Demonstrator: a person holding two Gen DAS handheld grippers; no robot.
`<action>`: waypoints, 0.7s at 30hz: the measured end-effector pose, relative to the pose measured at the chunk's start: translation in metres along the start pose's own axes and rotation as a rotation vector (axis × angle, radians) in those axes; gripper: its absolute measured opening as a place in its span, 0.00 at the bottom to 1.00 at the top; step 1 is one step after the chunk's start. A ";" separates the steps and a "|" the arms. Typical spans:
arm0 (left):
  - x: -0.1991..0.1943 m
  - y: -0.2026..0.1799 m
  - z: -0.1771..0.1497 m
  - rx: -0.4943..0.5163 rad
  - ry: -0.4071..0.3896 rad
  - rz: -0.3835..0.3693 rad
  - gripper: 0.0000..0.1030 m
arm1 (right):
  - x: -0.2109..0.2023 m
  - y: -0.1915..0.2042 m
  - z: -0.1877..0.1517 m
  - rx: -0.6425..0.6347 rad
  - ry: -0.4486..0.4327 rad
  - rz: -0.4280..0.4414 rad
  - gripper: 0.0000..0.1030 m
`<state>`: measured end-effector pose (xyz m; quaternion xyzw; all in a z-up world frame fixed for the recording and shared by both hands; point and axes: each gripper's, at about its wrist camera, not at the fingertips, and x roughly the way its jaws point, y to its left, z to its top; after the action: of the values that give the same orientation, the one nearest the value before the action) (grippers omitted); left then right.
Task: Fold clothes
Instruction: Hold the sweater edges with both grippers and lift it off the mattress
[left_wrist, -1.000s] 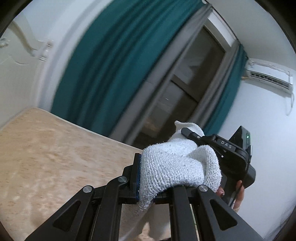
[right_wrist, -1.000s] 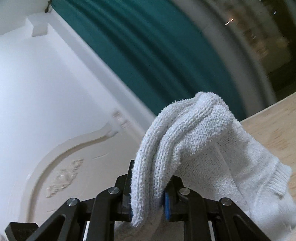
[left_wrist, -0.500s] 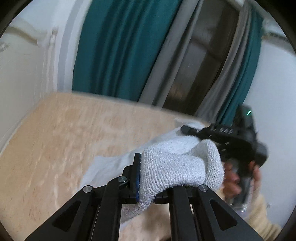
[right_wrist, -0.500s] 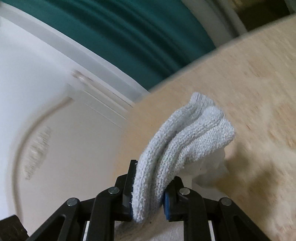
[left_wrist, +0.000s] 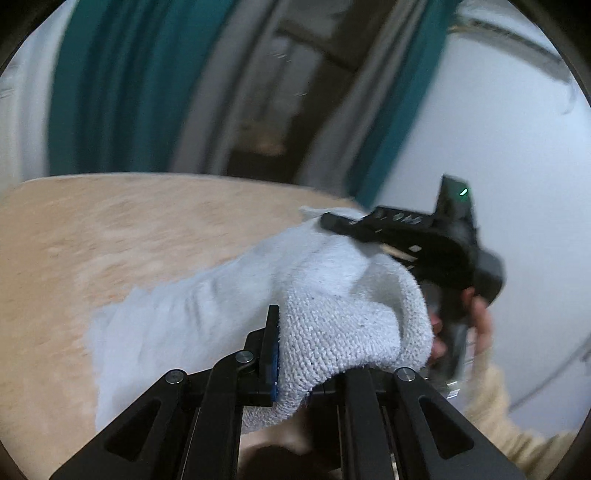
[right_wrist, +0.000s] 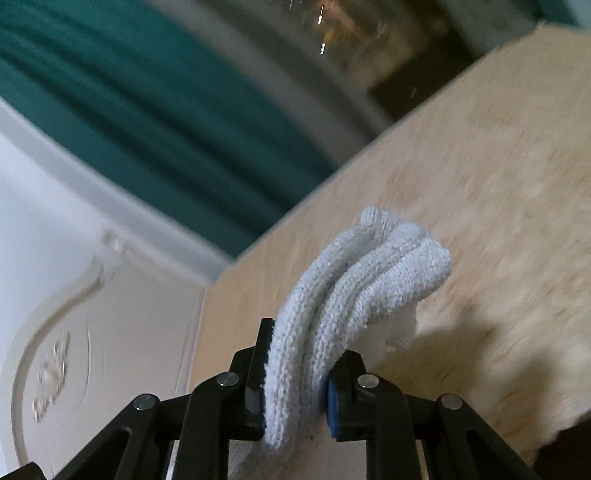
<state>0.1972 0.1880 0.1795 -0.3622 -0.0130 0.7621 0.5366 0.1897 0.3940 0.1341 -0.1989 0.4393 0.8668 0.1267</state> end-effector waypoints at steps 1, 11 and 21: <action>0.001 -0.018 0.003 0.017 -0.001 -0.053 0.08 | -0.031 -0.005 0.011 0.002 -0.056 -0.016 0.17; 0.031 -0.121 0.003 0.074 0.096 -0.392 0.08 | -0.204 -0.018 0.018 -0.106 -0.325 -0.320 0.17; 0.022 -0.024 0.012 -0.105 0.062 -0.180 0.09 | -0.091 0.014 0.013 -0.214 -0.201 -0.246 0.17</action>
<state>0.2063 0.2208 0.1863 -0.4108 -0.0687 0.6973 0.5833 0.2618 0.3920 0.1921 -0.1759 0.3021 0.9020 0.2533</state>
